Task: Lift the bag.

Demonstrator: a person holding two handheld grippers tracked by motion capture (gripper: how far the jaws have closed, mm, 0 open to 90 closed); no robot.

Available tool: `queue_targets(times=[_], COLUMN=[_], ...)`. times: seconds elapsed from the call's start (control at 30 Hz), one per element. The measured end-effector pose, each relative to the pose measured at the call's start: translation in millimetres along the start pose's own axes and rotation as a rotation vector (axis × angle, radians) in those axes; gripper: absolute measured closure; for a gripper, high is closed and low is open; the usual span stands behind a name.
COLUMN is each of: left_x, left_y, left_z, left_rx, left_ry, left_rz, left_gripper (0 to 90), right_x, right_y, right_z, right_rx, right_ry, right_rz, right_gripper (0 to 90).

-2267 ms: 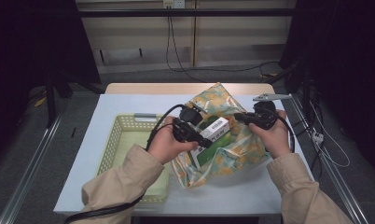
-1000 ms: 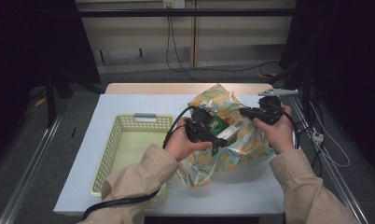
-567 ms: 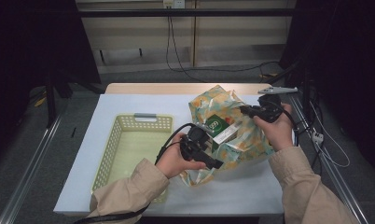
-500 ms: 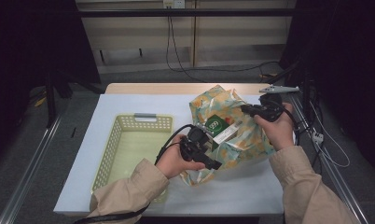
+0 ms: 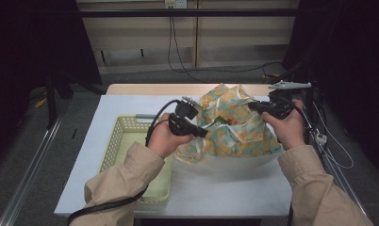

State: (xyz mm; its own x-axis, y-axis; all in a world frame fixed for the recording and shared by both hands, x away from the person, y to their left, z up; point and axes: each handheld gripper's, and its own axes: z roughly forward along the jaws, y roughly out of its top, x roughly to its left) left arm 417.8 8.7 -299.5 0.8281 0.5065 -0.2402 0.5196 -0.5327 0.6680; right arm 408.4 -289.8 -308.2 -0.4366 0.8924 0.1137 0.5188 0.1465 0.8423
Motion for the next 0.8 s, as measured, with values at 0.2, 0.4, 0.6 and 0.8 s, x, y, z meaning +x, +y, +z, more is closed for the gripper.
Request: queue_targets(times=[0.2, 0.4, 0.6, 0.8], left_x=[3.4, -0.2, -2.1, 17.9], left_y=[46.0, 101.5, 113.9, 78.0], left_z=[-37.2, -78.8, -90.8, -88.2], left_rx=[-0.119, -0.274, -0.267, -0.218], left_ry=[0.058, 0.095, 0.071, 0.034], left_rz=[0.023, 0.073, 0.076, -0.040], left_gripper=[90.0, 90.0, 90.0, 32.3], right_x=[1.9, 4.4, 15.3, 27.7], right_y=[21.1, 53.7, 74.5, 57.3], right_z=[-11.3, -28.4, -33.6, -22.4], right_rx=[-0.029, -0.099, -0.120, -0.103], right_ry=[-0.002, -0.004, 0.053, 0.132], right_rz=[-0.019, -0.027, -0.056, -0.044], right_gripper=[89.2, 89.4, 88.9, 52.5])
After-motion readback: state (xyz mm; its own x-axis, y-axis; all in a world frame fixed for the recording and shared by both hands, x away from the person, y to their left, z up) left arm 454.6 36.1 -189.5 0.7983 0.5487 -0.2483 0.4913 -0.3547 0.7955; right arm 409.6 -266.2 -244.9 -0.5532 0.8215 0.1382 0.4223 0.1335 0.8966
